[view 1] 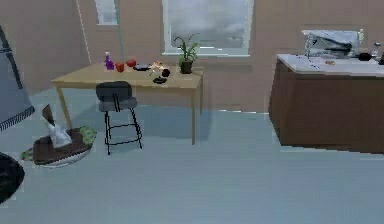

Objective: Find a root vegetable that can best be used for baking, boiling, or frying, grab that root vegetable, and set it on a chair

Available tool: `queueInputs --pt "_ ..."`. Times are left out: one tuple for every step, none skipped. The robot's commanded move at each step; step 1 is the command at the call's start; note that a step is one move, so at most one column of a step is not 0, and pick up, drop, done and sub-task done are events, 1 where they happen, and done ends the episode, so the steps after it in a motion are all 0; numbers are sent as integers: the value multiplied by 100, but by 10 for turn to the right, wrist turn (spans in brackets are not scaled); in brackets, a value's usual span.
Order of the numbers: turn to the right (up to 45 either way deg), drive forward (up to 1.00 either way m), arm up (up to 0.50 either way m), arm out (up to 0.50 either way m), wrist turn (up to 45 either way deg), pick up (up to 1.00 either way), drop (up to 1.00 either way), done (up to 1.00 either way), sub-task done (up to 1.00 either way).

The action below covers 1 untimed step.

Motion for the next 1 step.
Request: queueInputs --pt "0 100 0 0 0 0 0 0 0"
